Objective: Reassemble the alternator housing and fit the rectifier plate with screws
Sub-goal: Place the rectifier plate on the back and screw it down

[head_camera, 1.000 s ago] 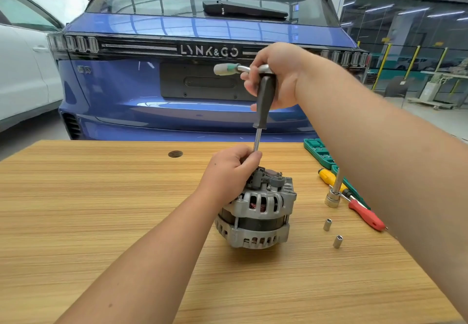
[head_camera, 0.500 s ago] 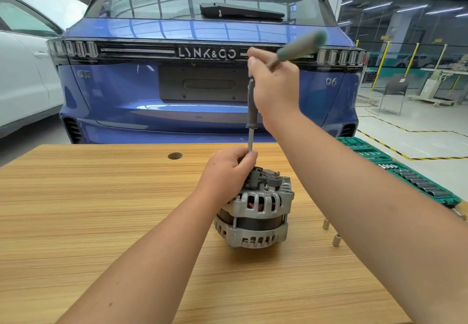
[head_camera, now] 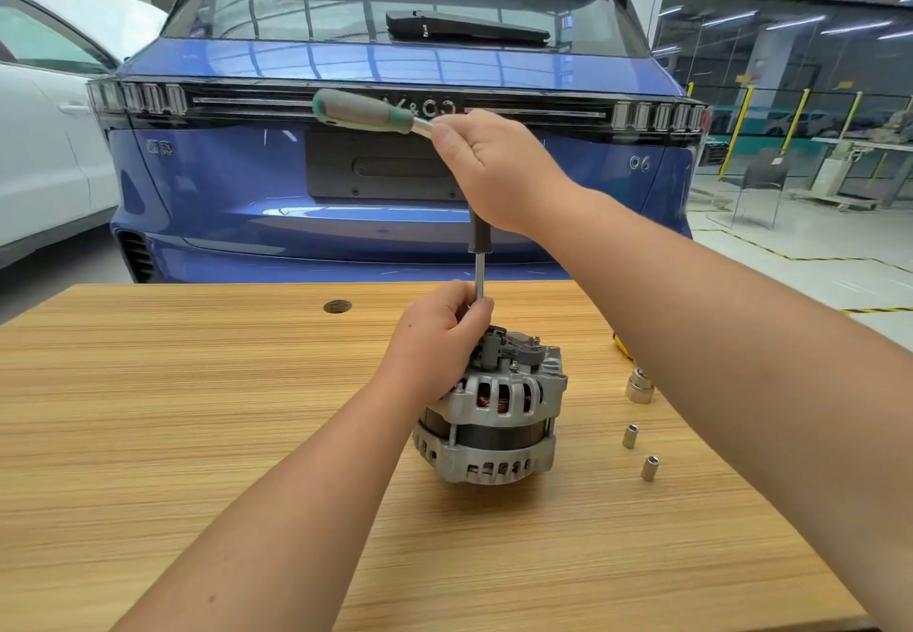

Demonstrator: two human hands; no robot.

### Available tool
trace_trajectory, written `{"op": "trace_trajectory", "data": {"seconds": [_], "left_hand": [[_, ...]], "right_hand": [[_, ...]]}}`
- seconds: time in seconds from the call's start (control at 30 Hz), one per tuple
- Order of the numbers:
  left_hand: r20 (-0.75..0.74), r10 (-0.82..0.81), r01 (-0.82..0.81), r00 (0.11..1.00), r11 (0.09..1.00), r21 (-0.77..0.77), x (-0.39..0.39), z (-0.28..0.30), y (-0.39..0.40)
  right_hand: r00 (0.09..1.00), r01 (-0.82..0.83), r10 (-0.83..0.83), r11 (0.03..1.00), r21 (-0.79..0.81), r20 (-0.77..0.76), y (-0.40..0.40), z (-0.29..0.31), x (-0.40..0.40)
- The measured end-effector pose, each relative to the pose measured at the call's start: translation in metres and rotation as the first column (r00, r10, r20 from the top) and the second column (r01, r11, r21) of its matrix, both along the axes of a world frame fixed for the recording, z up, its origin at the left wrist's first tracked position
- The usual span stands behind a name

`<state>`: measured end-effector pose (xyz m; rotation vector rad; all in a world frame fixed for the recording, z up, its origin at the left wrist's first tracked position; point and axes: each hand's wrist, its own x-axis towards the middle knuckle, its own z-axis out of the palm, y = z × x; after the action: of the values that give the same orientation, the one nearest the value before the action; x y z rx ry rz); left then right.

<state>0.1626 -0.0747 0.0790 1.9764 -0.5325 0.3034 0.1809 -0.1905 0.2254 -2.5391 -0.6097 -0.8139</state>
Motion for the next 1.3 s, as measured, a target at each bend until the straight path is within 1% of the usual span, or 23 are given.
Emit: {"op": "trace_trajectory", "data": {"seconds": [0.07, 0.17, 0.27, 0.33, 0.37, 0.43, 0.5, 0.53, 0.6, 0.63, 0.7, 0.77, 0.87, 0.93, 1.0, 1.03, 1.07, 1.1, 1.13, 1.17, 1.2, 1.23, 1.3], "left_hand": [[0.016, 0.0, 0.0, 1.0, 1.0, 0.003, -0.001, 0.0, 0.0], [0.04, -0.01, 0.01, 0.999, 1.0, -0.004, -0.002, -0.001, 0.001], [0.043, -0.006, 0.006, 0.999, 1.0, 0.012, 0.0, -0.001, 0.001], [0.042, -0.006, 0.005, 0.999, 1.0, 0.031, 0.001, -0.001, 0.001], [0.04, -0.007, 0.005, 0.999, 0.999, 0.037, 0.002, -0.001, 0.0], [0.035, -0.009, 0.008, 0.999, 0.999, 0.035, 0.002, -0.001, 0.0], [0.03, -0.012, 0.011, 0.999, 1.0, 0.028, 0.002, -0.001, 0.0], [0.029, -0.013, 0.012, 0.999, 1.0, 0.029, 0.002, -0.001, 0.0], [0.027, -0.017, 0.016, 0.999, 0.999, 0.034, 0.001, 0.0, 0.0], [0.03, -0.017, 0.016, 0.999, 0.999, 0.035, 0.001, 0.001, 0.0], [0.033, -0.019, 0.018, 0.999, 0.999, 0.032, 0.0, 0.001, 0.0], [0.031, -0.025, 0.024, 0.999, 0.999, 0.021, 0.0, 0.001, 0.0], [0.03, -0.016, 0.016, 0.999, 1.0, 0.025, -0.002, 0.002, -0.001], [0.024, -0.008, 0.007, 1.0, 1.0, 0.024, -0.002, 0.002, -0.001], [0.017, -0.006, 0.005, 1.0, 1.0, 0.017, -0.002, 0.002, -0.001], [0.018, -0.002, 0.002, 1.0, 1.0, 0.022, -0.003, 0.003, -0.001], [0.019, 0.001, -0.002, 1.0, 1.0, 0.031, -0.003, 0.003, -0.001], [0.019, 0.003, -0.003, 1.0, 0.999, 0.039, -0.003, 0.003, -0.001], [0.016, 0.003, -0.004, 1.0, 0.999, 0.044, -0.003, 0.004, -0.002], [0.011, 0.003, -0.003, 1.0, 0.999, 0.046, -0.003, 0.004, -0.002], [0.004, 0.002, -0.003, 1.0, 0.999, 0.044, -0.003, 0.004, -0.002], [-0.002, 0.001, -0.001, 1.0, 0.999, 0.041, -0.002, 0.003, -0.002], [-0.01, 0.001, 0.0, 1.0, 0.999, 0.039, -0.001, 0.003, -0.002]], "right_hand": [[0.999, 0.031, -0.032, 0.996, -0.079, -0.006, 0.002, 0.007, 0.0], [0.994, 0.08, -0.088, 0.987, -0.142, -0.056, 0.007, 0.02, 0.0], [0.967, 0.216, -0.238, 0.954, -0.207, -0.089, 0.011, 0.033, 0.004], [0.939, 0.286, -0.316, 0.936, -0.208, -0.134, 0.011, 0.04, 0.008], [0.925, 0.3, -0.333, 0.935, -0.187, -0.184, 0.01, 0.042, 0.01], [0.885, 0.29, -0.293, 0.955, -0.065, -0.361, 0.006, 0.046, 0.012], [0.811, 0.267, -0.154, 0.956, 0.122, -0.565, 0.002, 0.047, 0.011], [0.773, 0.26, -0.061, 0.939, 0.227, -0.631, 0.0, 0.047, 0.011], [0.703, 0.278, 0.151, 0.841, 0.465, -0.694, -0.002, 0.046, 0.01], [0.668, 0.299, 0.272, 0.754, 0.584, -0.693, -0.004, 0.044, 0.01], [0.617, 0.344, 0.491, 0.534, 0.772, -0.615, -0.009, 0.035, 0.009], [0.612, 0.392, 0.61, 0.32, 0.863, -0.504, -0.01, 0.025, 0.005], [0.704, 0.36, 0.637, 0.063, 0.931, -0.315, -0.003, 0.014, 0.002], [0.775, 0.246, 0.604, -0.022, 0.969, -0.183, 0.004, 0.006, 0.0], [0.847, 0.054, 0.531, -0.06, 0.997, -0.014, 0.009, -0.004, -0.003], [0.902, -0.063, 0.429, 0.027, 0.998, 0.045, 0.01, -0.01, -0.004], [0.959, -0.149, 0.272, 0.241, 0.959, 0.08, 0.008, -0.016, -0.004], [0.986, -0.164, 0.103, 0.502, 0.849, 0.129, 0.004, -0.022, -0.003], [0.98, -0.128, -0.017, 0.708, 0.695, 0.198, 0.0, -0.027, 0.0], [0.968, -0.071, -0.078, 0.828, 0.556, 0.239, -0.004, -0.029, 0.002], [0.966, -0.015, -0.105, 0.891, 0.453, 0.238, -0.007, -0.028, 0.003], [0.972, 0.017, -0.107, 0.923, 0.385, 0.212, -0.008, -0.026, 0.003], [0.987, 0.007, -0.055, 0.954, 0.298, 0.151, -0.01, -0.021, 0.002]]}}
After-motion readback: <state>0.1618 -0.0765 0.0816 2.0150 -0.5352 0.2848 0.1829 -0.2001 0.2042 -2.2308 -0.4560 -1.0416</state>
